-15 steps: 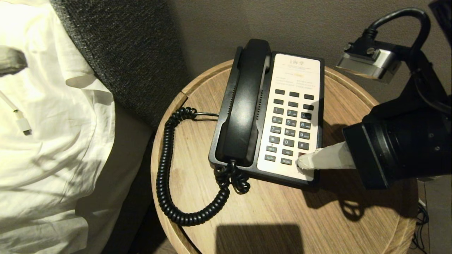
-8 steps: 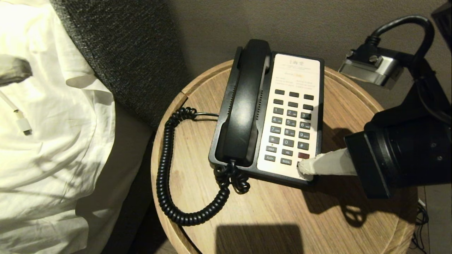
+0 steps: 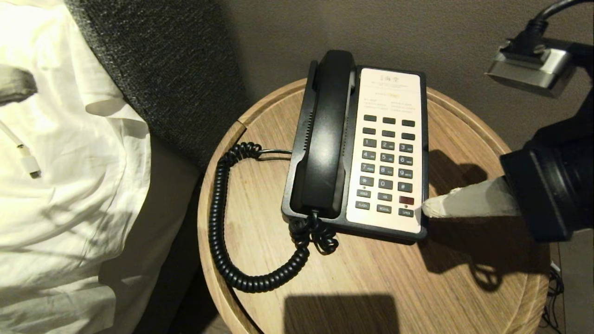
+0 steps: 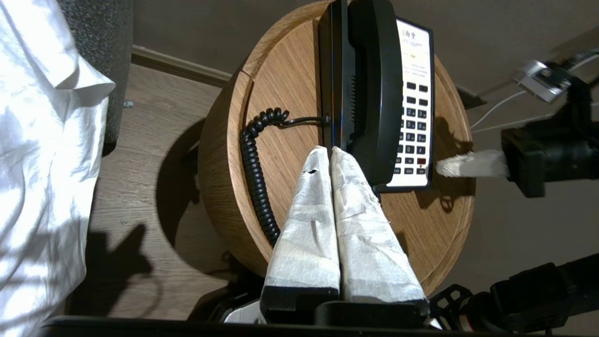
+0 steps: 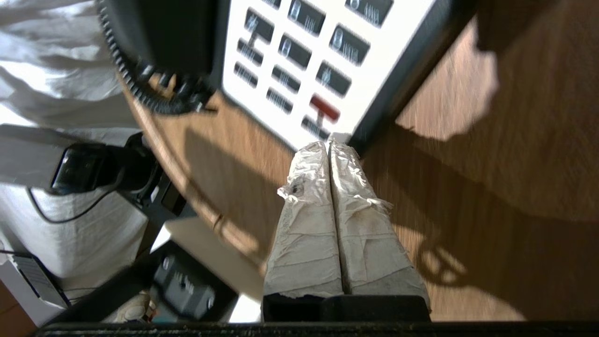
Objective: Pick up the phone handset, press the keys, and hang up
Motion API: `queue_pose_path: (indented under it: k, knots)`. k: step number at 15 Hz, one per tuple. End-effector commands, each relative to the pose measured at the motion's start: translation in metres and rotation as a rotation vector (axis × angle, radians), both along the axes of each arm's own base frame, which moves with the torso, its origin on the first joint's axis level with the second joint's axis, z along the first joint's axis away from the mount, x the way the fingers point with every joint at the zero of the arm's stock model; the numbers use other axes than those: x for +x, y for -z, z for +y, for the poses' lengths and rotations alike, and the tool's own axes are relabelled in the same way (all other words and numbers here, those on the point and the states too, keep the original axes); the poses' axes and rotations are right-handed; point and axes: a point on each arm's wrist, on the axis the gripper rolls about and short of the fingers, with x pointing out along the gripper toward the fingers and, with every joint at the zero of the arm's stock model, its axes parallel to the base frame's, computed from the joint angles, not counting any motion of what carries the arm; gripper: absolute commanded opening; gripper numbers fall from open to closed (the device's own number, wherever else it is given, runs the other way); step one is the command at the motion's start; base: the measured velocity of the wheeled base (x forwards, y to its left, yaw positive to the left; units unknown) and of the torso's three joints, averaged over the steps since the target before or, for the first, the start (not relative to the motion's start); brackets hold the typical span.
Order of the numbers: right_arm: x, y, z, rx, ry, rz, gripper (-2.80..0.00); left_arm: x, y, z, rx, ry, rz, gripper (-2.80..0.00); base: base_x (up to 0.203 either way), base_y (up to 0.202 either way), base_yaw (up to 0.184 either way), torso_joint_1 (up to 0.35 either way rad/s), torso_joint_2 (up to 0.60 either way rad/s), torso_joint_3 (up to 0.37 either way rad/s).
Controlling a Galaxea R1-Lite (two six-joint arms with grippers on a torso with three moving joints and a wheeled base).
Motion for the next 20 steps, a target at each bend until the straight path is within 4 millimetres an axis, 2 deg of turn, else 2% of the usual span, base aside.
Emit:
queue_pose_path:
  k: [1,7,9,11,15,20]
  knots:
    - [-0.013,-0.01,-0.017,0.037,0.0,-0.022,-2.8,0.0,-0.004,0.001,-0.018,-0.006,0.0,-2.8,0.0,0.0,0.0,0.0,0.0,0.0]
    - [-0.031,-0.018,-0.04,0.051,0.011,-0.03,-2.8,0.0,-0.024,0.012,-0.121,-0.02,0.006,-2.8,0.0,0.0,0.0,0.0,0.0,0.0]
    - [-0.039,-0.022,-0.051,0.068,0.022,-0.036,-2.8,0.0,-0.037,0.025,-0.193,-0.064,0.005,-2.8,0.0,0.0,0.0,0.0,0.0,0.0]
    - [-0.048,-0.022,-0.062,0.051,0.037,-0.035,-2.8,0.001,-0.042,0.037,-0.22,-0.139,0.006,-2.8,0.0,0.0,0.0,0.0,0.0,0.0]
    - [-0.064,-0.024,-0.085,0.028,0.092,-0.065,-2.8,-0.004,-0.039,0.067,-0.186,-0.345,0.048,-2.8,0.0,0.0,0.0,0.0,0.0,0.0]
    - [-0.091,-0.022,-0.123,0.021,0.175,-0.072,-2.8,-0.01,-0.036,0.081,-0.203,-0.665,0.041,-2.8,0.0,0.0,0.0,0.0,0.0,0.0]
